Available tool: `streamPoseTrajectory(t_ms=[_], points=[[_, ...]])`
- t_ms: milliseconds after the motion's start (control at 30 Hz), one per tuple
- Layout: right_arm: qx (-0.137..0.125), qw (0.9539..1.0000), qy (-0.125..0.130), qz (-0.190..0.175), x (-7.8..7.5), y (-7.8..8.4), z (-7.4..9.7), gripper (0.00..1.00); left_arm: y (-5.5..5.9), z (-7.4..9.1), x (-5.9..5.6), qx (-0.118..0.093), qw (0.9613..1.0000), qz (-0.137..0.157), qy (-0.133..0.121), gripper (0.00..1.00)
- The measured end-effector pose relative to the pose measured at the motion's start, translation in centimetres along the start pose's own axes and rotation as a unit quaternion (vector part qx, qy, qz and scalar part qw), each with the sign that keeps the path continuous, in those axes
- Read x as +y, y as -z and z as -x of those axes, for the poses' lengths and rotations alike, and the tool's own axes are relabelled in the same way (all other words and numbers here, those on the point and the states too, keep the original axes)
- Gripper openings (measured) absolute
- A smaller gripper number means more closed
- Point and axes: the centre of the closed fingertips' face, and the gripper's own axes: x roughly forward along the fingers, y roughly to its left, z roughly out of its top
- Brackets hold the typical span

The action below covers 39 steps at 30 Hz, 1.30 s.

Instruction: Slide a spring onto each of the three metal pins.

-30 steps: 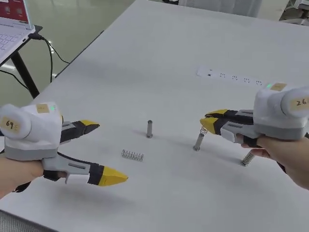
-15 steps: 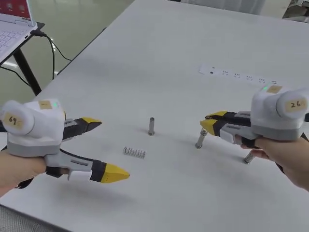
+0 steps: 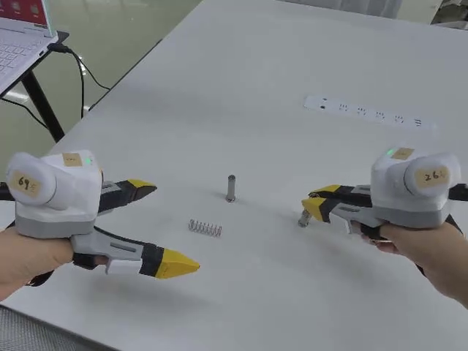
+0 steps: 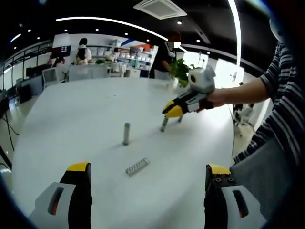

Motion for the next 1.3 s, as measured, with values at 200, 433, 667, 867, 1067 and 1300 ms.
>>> streamPoseTrajectory(t_ms=[200, 433, 667, 867, 1067, 1300], points=[[0.013, 0.9999, -0.004, 0.0, 0.3, 0.9, -0.5, 0.08, 0.0, -0.1, -0.1, 0.002, 1.0, -0.001, 0.001, 0.97], [0.011, 0.9999, -0.002, 0.01, 0.2, 1.4, -0.7, 0.08, -0.1, -0.1, 0.0, 0.001, 1.0, -0.002, 0.0, 0.97], [0.013, 0.9999, -0.004, 0.001, 0.4, 1.4, -0.8, 0.09, 0.1, -0.3, -0.2, 0.003, 1.0, -0.001, 0.004, 0.96], [0.021, 0.9997, -0.006, -0.006, 0.5, 1.7, -0.9, 0.13, 0.0, -0.2, -0.2, 0.003, 1.0, -0.001, 0.004, 0.96], [0.019, 0.9998, 0.005, -0.008, 0.2, 1.7, -0.6, 0.21, -0.1, -0.2, -0.1, 0.002, 1.0, 0.0, 0.003, 0.96], [-0.023, 0.9989, 0.017, -0.036, 0.3, 0.1, 0.6, 0.31, -0.6, -0.3, -0.1, -0.007, 1.0, -0.004, 0.001, 0.96]])
